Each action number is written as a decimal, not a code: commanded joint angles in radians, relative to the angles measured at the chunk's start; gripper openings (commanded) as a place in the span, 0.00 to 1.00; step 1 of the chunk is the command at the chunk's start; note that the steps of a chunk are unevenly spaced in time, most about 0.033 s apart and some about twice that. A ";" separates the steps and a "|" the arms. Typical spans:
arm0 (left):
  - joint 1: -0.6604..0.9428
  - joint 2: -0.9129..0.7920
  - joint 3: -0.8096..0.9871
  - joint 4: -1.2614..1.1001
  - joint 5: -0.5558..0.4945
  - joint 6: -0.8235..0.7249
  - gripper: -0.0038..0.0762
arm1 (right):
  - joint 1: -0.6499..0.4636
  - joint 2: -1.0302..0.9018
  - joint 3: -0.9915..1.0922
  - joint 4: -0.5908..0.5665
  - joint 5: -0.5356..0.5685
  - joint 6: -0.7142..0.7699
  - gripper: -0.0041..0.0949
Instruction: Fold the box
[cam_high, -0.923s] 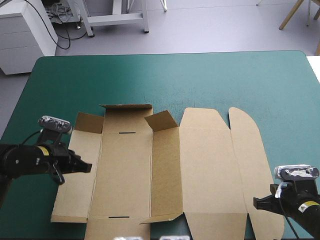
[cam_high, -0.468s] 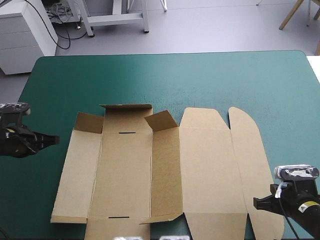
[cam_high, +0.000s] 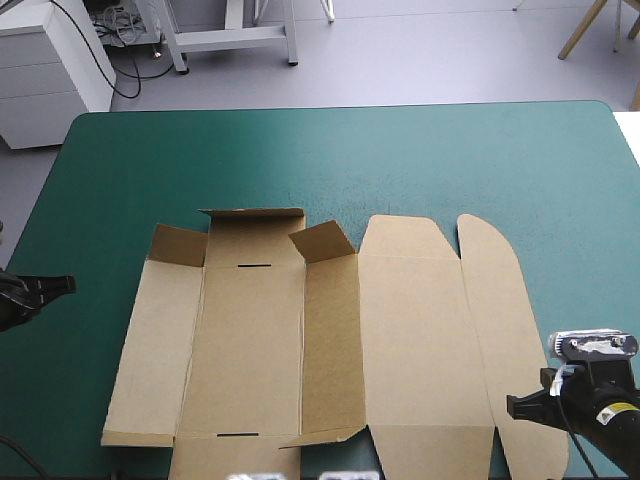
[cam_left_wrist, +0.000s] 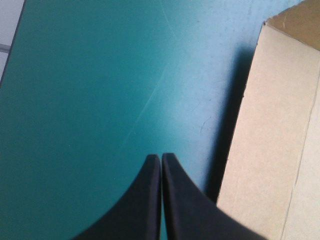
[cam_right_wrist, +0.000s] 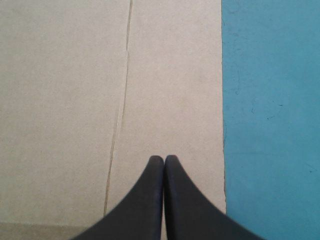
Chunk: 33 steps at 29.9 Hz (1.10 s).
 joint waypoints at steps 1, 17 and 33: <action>0.001 -0.013 -0.031 -0.010 -0.011 -0.001 0.11 | -0.006 0.007 -0.025 0.010 -0.054 -0.007 0.02; 0.001 0.055 0.024 -0.027 0.013 0.004 0.59 | -0.006 0.007 -0.025 0.010 -0.054 -0.007 0.02; 0.001 0.055 0.394 -0.245 -0.163 0.224 0.59 | -0.006 0.007 -0.025 0.010 -0.054 -0.007 0.02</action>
